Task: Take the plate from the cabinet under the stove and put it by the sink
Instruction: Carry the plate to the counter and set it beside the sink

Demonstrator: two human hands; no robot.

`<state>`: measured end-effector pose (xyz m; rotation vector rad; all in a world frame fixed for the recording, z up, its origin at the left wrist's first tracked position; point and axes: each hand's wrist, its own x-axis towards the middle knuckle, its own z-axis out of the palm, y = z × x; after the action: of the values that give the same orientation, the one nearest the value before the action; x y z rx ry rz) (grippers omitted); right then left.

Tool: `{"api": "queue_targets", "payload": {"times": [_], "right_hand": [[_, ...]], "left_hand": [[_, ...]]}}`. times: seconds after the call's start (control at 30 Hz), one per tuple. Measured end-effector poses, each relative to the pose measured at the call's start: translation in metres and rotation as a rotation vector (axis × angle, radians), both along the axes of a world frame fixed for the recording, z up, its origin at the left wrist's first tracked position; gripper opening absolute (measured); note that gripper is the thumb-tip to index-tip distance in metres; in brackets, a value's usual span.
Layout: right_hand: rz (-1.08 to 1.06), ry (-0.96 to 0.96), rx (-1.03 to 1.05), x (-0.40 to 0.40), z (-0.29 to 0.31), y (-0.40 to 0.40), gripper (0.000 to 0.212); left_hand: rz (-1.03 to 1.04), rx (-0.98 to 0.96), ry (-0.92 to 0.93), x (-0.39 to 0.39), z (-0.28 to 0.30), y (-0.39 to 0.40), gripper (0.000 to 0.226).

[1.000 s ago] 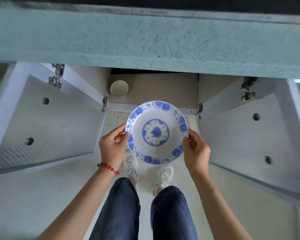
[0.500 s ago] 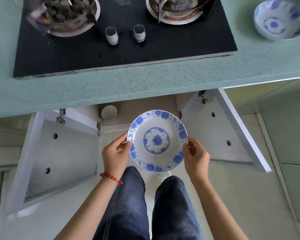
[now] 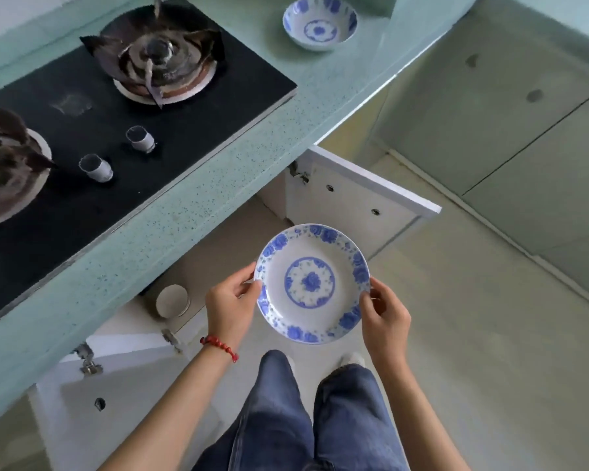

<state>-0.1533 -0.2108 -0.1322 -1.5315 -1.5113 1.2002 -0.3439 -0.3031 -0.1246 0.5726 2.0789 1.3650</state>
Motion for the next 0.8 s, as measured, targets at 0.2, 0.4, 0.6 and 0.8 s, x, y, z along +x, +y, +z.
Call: {"api": "queue_targets", "payload": {"times": [0.2, 0.4, 0.6, 0.8], "right_hand": [[-0.222, -0.030, 0.011, 0.065, 0.011, -0.025, 0.022], [-0.411, -0.074, 0.035, 0.149, 0.024, -0.051, 0.020], [-0.531, -0.063, 0.050, 0.237, 0.034, -0.077, 0.020], [-0.614, -0.050, 0.055, 0.310, 0.038, -0.081, 0.021]], "left_hand": [[-0.226, 0.017, -0.010, 0.048, 0.006, 0.023, 0.031], [-0.434, 0.027, -0.047, 0.125, 0.018, 0.037, 0.030], [-0.590, 0.023, -0.045, 0.213, 0.026, 0.040, 0.031], [-0.660, 0.026, -0.061, 0.288, 0.033, 0.052, 0.029]]}}
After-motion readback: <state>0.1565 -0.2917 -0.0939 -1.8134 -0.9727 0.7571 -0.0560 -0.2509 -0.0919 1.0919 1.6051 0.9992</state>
